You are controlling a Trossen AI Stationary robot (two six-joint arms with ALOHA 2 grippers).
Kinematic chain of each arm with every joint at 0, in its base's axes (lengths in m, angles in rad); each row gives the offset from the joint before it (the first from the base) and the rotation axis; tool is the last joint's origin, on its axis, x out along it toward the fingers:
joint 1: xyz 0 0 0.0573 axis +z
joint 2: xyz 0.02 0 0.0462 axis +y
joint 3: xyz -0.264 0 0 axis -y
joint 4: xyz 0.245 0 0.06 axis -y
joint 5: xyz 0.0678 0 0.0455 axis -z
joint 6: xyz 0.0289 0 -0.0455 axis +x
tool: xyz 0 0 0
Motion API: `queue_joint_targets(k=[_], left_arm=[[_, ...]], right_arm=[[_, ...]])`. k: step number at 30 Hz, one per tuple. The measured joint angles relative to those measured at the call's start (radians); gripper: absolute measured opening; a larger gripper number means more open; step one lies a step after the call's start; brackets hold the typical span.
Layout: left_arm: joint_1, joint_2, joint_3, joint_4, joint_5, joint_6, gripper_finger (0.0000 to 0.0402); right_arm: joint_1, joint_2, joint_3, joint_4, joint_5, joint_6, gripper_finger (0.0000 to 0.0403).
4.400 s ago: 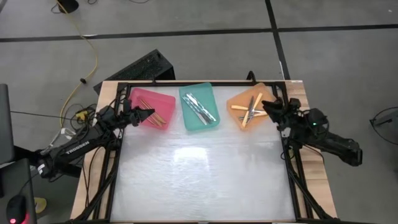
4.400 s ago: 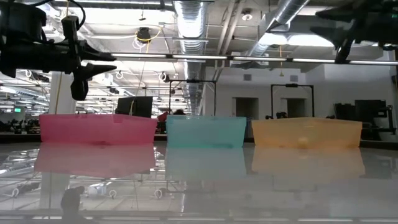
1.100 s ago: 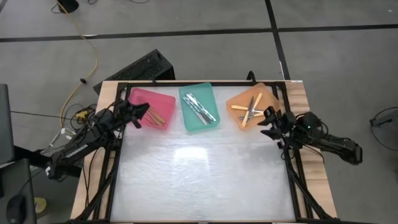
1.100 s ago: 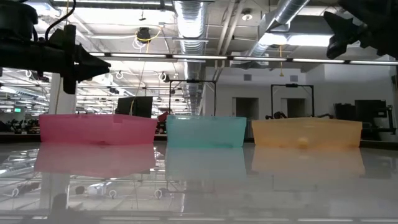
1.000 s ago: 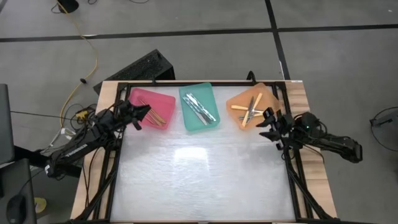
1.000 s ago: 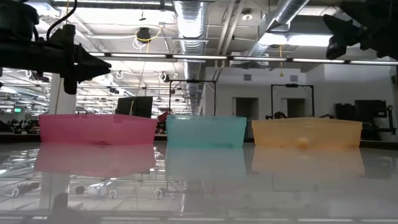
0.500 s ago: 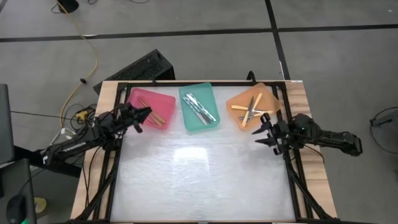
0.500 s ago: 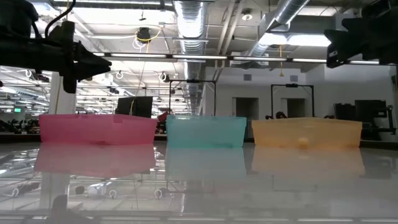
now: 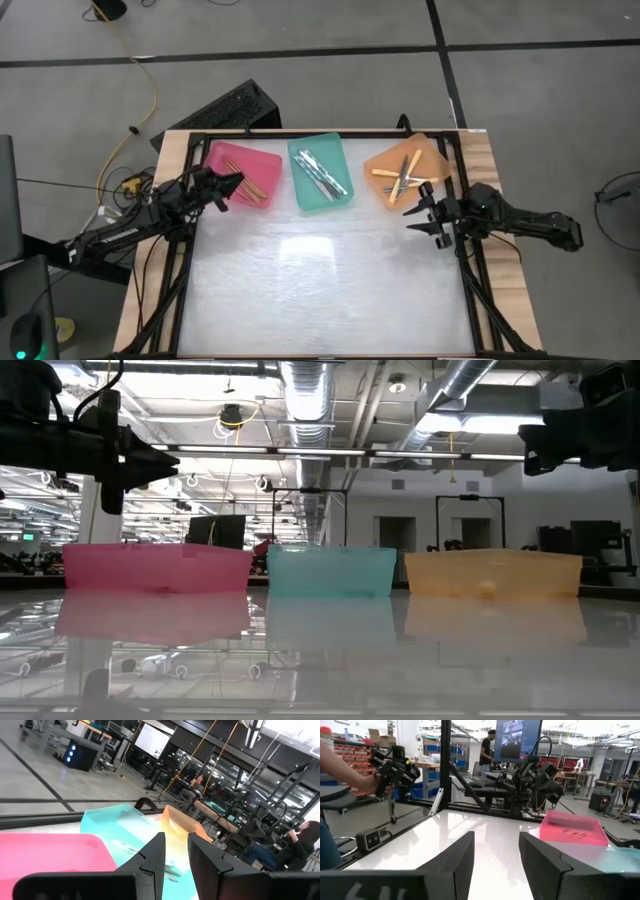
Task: Sort silverware by color (type)
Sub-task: Return to Home Position
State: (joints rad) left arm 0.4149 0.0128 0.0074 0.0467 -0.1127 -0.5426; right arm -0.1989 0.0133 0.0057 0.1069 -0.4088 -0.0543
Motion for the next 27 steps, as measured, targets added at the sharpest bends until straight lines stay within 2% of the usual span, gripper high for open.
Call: queue_joint_targets(k=[12,27], left_arm=[[0.000,0.000,0.000,0.000,0.000,-0.034,0.0068],[0.000,0.000,-0.001,0.000,0.000,0.000,0.0068]], right_arm=[[0.000,0.001,-0.001,-0.026,0.002,-0.007,0.0180],[0.000,0.000,-0.001,-0.032,0.001,-0.007,0.0180]])
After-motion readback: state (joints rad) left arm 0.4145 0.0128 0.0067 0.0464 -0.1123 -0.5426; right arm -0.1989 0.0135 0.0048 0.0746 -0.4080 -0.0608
